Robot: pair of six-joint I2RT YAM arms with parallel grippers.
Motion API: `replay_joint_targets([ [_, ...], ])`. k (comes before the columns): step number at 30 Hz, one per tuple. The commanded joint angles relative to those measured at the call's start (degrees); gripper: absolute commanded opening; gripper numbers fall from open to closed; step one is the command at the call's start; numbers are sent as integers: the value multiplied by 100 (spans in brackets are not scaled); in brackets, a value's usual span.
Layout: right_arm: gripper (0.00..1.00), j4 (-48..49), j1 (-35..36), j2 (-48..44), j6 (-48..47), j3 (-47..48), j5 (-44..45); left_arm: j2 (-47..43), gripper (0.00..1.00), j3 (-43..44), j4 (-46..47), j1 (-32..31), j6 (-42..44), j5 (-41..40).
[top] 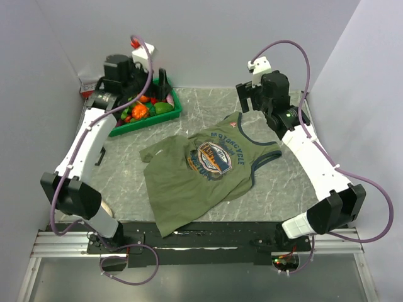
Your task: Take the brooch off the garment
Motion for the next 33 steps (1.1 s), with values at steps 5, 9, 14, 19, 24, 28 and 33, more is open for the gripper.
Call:
replay_joint_targets([
  [5, 100, -1354, -1396, 278, 183, 714, -3365, -54, 97, -1021, -517, 20, 890, -393],
  [9, 100, -1374, -1537, 499, -254, 410, -2628, -19, 99, -1345, -693, 28, 1145, -595],
  [14, 100, -1619, -1941, 815, -614, -23, -2548, -63, 91, -1856, -720, 28, 1514, -412],
  [19, 95, -1767, -2293, 1044, -887, -586, -2329, 217, 86, -2401, -878, 28, 1752, -253],
  [24, 94, -1962, -2320, 1422, -1080, -709, -2241, 709, 81, -2393, -1176, 28, 1849, -445],
  [28, 95, -1910, -2320, 1580, -1204, -779, -1987, 1236, 79, -2357, -1247, 63, 1770, -1314],
  [33, 95, -2014, -2320, 2046, -1494, -709, -1757, 1545, 80, -2410, -1089, 81, 1734, -2247],
])
